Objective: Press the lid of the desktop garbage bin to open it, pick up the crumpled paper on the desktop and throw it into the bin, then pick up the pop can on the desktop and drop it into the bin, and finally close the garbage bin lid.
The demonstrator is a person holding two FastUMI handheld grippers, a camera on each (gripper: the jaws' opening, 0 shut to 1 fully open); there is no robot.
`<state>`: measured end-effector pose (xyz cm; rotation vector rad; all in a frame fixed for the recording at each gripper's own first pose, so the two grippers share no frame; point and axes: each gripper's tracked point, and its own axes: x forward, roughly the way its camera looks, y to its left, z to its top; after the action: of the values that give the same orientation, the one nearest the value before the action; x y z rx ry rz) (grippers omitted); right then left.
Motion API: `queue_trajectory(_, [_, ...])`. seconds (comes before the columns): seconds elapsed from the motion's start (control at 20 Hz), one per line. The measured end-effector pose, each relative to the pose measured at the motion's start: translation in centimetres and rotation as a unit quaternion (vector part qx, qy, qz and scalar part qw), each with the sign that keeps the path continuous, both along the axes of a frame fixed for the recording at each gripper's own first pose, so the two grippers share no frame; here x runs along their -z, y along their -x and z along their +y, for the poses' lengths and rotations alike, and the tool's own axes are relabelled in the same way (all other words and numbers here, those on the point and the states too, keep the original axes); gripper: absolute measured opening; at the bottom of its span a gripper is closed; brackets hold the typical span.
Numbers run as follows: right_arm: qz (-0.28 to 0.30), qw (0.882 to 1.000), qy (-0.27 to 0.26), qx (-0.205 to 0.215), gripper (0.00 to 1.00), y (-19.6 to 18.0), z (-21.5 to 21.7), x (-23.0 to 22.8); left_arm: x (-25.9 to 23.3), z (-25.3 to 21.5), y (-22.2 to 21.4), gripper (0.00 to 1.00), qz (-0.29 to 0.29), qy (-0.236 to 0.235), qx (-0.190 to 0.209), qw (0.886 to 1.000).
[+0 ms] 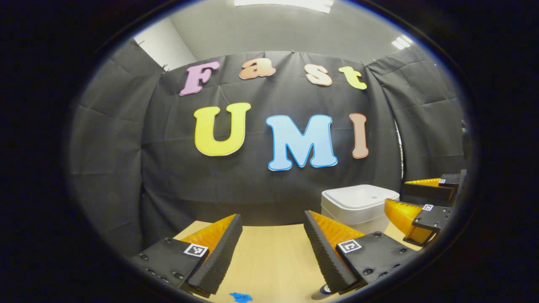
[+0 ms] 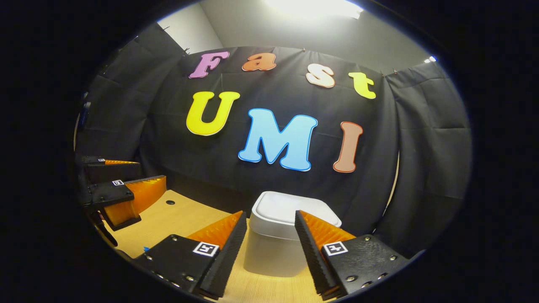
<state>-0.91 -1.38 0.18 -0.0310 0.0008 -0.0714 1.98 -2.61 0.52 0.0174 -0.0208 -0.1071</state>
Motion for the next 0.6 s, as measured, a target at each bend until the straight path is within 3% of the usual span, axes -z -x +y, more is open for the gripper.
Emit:
queue_trajectory(0.2, [0.009, 1.000, 0.007, 0.025, 0.46, 0.6, -0.5, 0.2, 0.2, -0.7, -0.5, 0.96, 0.003, 0.008, 0.024, 1.000])
queue_trajectory(0.25, [0.010, 0.999, 0.006, 0.030, 0.46, 0.5, -0.3, 0.4, 0.3, -0.8, -0.7, 0.96, 0.005, 0.010, 0.030, 1.000])
queue_trajectory(0.3, [0.010, 0.998, 0.004, 0.059, 0.25, 1.3, -1.7, 0.1, 0.4, -0.8, -0.9, 0.96, 0.007, 0.010, 0.034, 0.999])
queue_trajectory(0.35, [0.006, 0.998, -0.011, 0.054, 0.05, 1.1, -1.2, -0.1, 0.4, -0.8, -1.0, 0.96, 0.007, 0.011, 0.039, 0.999])
queue_trajectory(0.4, [0.015, 0.998, -0.022, 0.053, 0.05, 1.1, -0.6, 0.0, 0.5, -0.9, -1.0, 1.00, 0.008, 0.010, 0.042, 0.999])
queue_trajectory(0.6, [0.034, 0.996, -0.047, 0.062, 0.00, 1.2, -1.2, 0.8, 0.2, -0.4, -1.2, 0.96, 0.008, 0.007, 0.057, 0.998])
